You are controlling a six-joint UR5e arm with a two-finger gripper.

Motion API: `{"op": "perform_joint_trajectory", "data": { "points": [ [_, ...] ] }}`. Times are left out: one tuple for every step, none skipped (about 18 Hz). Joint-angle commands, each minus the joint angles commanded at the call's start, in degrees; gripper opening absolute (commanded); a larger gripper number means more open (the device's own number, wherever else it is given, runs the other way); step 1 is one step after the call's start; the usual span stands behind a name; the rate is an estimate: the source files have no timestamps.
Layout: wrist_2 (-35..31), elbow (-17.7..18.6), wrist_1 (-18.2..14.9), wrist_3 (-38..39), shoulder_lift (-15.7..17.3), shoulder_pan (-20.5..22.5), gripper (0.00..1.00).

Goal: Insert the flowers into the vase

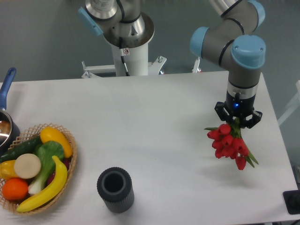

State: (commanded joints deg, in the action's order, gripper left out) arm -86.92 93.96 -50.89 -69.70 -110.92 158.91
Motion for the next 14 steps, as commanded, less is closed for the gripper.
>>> {"op": "perform_joint_trajectory", "data": {
  "points": [
    [0.0, 0.09, 0.0, 0.0, 0.0, 0.0, 0.04],
    [0.0, 0.09, -0.09, 0.0, 0.0, 0.0, 0.04],
    [0.0, 0.09, 0.0, 0.0, 0.09, 0.0, 0.04],
    [0.0, 0.09, -0.09, 0.09, 0.09, 0.0, 0.04],
    [0.0, 0.09, -0.09, 0.09, 0.09, 0.0, 0.05],
    [0.0, 0.09, 0.0, 0.09, 0.0, 0.0, 0.04],
    [0.09, 0.0, 0.0, 0.09, 0.0, 0.0, 0.04],
    [0.09, 0.0, -0.09, 0.18, 0.0, 0.0, 0.04],
    [0.52, 0.09, 0.0, 0.26, 0.09, 0.0, 0.04],
    [0.88, 0.09, 0.0, 0.35, 0.09, -0.17, 0.04],
    [1.66, 0.09, 0.09, 0.44, 0.09, -0.35, 0.04],
    [2.8, 0.09, 0.09, 0.53, 0.09, -0.44, 0.04],
    [4.73, 0.09, 0.09, 0.96, 0.09, -0.44, 0.04],
    [7.1, 0.09, 0.17, 1.84, 0.09, -0.44, 0.03]
  ]
}}
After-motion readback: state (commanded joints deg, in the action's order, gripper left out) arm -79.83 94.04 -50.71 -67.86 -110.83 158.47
